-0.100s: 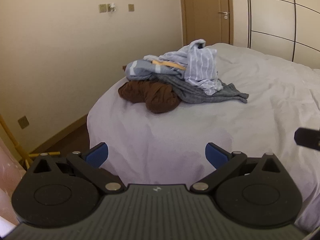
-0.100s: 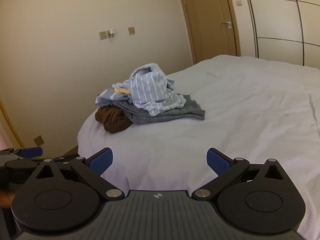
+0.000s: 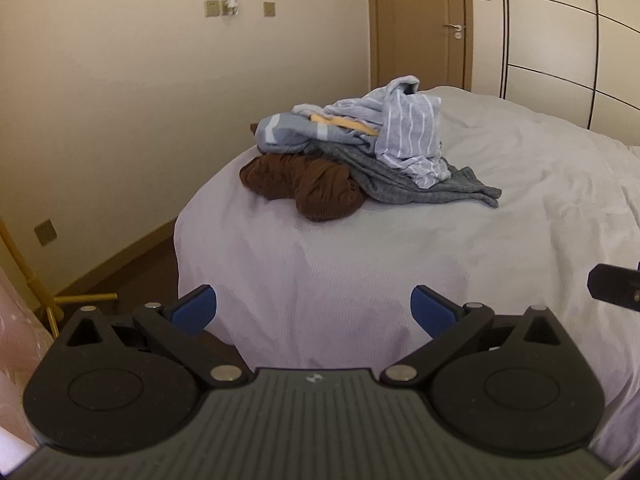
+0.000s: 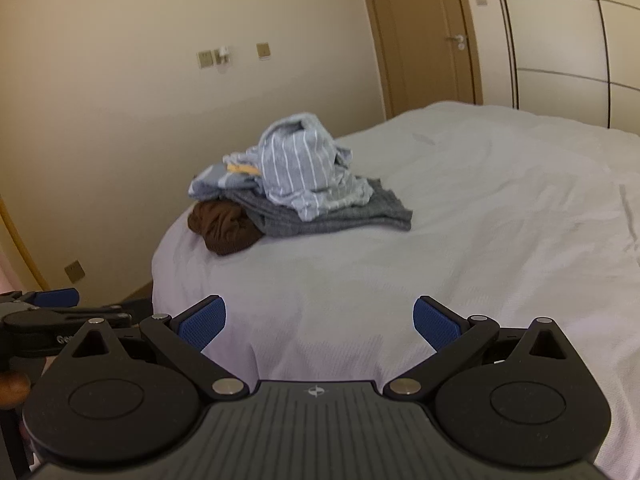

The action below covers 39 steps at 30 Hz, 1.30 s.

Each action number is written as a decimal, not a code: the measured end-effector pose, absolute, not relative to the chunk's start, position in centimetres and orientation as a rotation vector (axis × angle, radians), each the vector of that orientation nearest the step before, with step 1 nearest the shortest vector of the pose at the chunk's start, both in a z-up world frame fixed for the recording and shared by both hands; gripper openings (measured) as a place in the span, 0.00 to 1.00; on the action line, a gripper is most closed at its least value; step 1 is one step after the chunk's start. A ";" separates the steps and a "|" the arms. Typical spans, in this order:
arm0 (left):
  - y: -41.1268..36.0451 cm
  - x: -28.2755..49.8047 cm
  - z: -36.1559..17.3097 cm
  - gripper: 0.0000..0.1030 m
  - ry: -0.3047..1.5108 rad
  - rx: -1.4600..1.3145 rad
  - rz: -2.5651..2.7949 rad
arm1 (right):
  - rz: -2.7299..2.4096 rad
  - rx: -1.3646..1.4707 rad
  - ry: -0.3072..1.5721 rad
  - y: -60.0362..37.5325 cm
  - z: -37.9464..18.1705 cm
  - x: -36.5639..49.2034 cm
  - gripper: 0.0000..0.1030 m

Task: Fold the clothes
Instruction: 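Move both grippers toward the clothes pile on the bed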

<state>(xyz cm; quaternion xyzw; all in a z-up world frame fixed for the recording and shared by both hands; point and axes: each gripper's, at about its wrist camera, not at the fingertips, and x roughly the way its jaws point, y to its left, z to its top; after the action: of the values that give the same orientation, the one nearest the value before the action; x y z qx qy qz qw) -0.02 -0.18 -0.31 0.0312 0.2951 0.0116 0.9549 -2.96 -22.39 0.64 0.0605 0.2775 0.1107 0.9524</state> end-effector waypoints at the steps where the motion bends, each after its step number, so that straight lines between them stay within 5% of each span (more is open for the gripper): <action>1: -0.2 0.0 -0.4 0.99 0.599 0.061 0.021 | 0.225 0.127 0.560 -22.5 0.5 -3.1 1.00; 39: -2.1 0.4 -1.0 0.99 0.610 0.086 -0.059 | 0.182 0.184 0.607 -23.9 -0.5 -2.0 1.00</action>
<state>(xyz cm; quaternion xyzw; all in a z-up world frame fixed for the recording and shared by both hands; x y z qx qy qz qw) 0.41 -2.06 -0.97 0.0425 0.3004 -0.0291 0.9524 -1.95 -23.90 -0.48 0.0902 0.2979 0.0893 0.9461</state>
